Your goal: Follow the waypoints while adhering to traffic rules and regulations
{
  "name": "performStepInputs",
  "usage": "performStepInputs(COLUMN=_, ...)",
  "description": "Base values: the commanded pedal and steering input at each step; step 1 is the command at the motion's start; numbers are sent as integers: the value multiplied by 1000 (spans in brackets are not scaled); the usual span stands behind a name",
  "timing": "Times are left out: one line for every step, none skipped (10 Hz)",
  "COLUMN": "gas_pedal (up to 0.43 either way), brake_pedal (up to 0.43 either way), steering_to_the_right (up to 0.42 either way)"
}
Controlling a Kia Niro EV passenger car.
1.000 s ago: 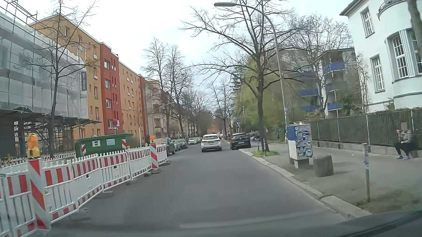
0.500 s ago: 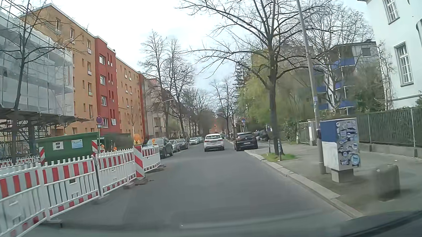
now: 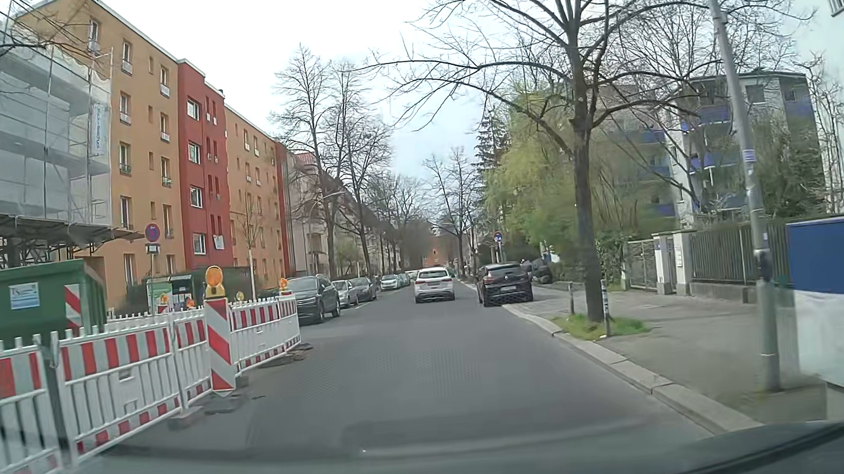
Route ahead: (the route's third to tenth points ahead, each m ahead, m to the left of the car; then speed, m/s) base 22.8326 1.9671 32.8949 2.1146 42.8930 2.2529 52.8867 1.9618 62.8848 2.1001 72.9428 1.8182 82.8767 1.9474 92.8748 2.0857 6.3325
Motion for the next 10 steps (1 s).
performStepInputs(gas_pedal=39, brake_pedal=0, steering_to_the_right=-11)
performStepInputs(gas_pedal=39, brake_pedal=0, steering_to_the_right=-12)
performStepInputs(gas_pedal=39, brake_pedal=0, steering_to_the_right=-12)
performStepInputs(gas_pedal=39, brake_pedal=0, steering_to_the_right=-12)
performStepInputs(gas_pedal=39, brake_pedal=0, steering_to_the_right=-12)
performStepInputs(gas_pedal=39, brake_pedal=0, steering_to_the_right=-12)
performStepInputs(gas_pedal=39, brake_pedal=0, steering_to_the_right=-12)
performStepInputs(gas_pedal=39, brake_pedal=0, steering_to_the_right=-12)
performStepInputs(gas_pedal=47, brake_pedal=0, steering_to_the_right=-12)
performStepInputs(gas_pedal=59, brake_pedal=0, steering_to_the_right=-12)
